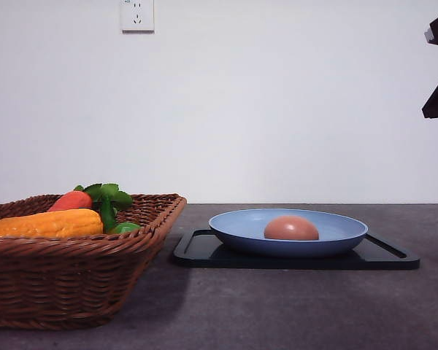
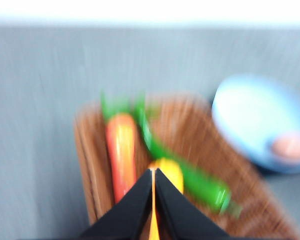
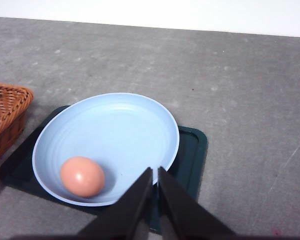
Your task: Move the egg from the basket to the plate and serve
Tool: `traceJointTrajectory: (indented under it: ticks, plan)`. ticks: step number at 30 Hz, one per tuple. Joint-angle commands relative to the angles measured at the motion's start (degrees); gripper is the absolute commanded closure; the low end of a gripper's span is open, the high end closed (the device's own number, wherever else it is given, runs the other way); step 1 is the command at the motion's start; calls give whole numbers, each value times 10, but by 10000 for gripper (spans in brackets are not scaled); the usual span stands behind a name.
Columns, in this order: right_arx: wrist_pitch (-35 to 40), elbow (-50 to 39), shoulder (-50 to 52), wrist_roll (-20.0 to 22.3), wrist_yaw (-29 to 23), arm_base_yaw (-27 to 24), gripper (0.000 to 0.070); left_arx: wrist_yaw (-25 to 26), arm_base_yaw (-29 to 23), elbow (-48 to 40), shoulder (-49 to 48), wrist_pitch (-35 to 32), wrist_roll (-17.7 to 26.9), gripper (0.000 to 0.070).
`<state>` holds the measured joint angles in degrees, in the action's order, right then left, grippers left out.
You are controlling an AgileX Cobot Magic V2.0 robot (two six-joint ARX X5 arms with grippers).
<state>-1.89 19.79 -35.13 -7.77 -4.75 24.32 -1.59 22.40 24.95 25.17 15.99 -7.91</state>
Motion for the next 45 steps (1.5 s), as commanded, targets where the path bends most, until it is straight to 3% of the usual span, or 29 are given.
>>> traceJointTrajectory:
  ticks: [1,8,17,29,45]
  plan:
    - [6,2,-2,-5,-3,2,700,-3,0,3,-64,-2,26,700]
    - [6,2,-2,-5,-2,2,700,-3,-89,-33,-242,-5,79,700]
    - [20,3,-3,-5,-2,2,700,6,-208,-124,-250,-14,65,700]
    - [32,3,-3,-5,-2,2,700,6,-215,-236,-250,-20,49,700]
    - [32,3,-3,-5,-2,2,700,5,-215,-236,-250,-40,40,700]
